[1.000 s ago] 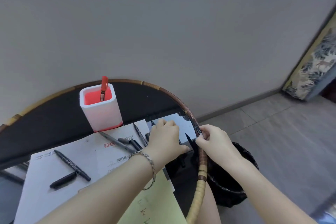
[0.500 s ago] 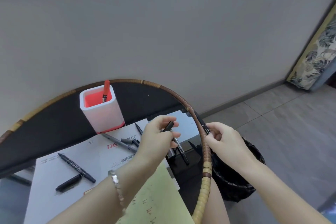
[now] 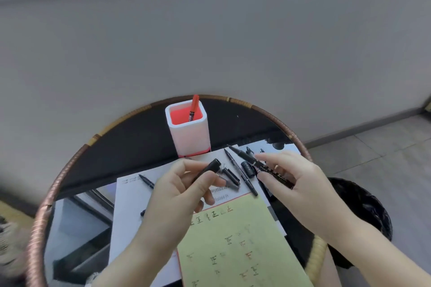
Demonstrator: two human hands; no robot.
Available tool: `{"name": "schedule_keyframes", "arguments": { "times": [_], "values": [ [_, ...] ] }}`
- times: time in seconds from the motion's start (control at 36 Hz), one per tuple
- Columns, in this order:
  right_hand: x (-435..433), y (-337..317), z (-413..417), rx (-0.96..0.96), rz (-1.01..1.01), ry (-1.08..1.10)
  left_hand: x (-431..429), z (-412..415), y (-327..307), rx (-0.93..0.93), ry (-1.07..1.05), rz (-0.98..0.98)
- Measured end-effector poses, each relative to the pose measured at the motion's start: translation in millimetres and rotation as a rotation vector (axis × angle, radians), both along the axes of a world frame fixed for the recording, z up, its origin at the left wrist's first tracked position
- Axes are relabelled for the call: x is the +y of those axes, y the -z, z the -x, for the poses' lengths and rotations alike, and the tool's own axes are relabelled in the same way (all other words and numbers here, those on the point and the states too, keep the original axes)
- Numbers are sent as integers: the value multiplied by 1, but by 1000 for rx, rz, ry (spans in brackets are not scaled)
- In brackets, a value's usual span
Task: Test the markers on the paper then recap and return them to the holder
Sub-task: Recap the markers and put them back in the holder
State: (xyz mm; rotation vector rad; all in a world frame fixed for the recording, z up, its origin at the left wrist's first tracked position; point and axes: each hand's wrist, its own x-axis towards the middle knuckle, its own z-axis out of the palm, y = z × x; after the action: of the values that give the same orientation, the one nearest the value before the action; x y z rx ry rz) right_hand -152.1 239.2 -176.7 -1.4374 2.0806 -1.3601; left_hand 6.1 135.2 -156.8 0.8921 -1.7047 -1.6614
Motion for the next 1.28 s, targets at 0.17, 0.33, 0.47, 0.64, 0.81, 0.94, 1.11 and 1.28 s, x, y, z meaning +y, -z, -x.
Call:
{"name": "schedule_keyframes", "arguments": {
  "times": [0.17,0.33,0.47,0.64,0.81,0.94,1.11,1.28],
  "values": [
    [2,-7,-14,11,40,-17,-6,-17,4,-8,-39,34],
    [4,-8,-16,43,13,-36,-8,-19,7,-20,-45,25],
    [7,-5,-12,65,2,-49,-7,-17,7,-15,-35,28],
    [9,-5,-12,114,-20,-65,-4,-16,10,-21,-12,12],
    [11,-2,-8,224,-43,-75,-1,-16,9,-54,16,69],
    [12,1,-3,354,-79,-95,-3,-20,13,-167,62,188],
    [12,2,-4,446,-75,-211,0,-22,15,-278,175,282],
    [9,8,-9,400,47,-252,8,-19,11,-209,215,302]
  ]
}}
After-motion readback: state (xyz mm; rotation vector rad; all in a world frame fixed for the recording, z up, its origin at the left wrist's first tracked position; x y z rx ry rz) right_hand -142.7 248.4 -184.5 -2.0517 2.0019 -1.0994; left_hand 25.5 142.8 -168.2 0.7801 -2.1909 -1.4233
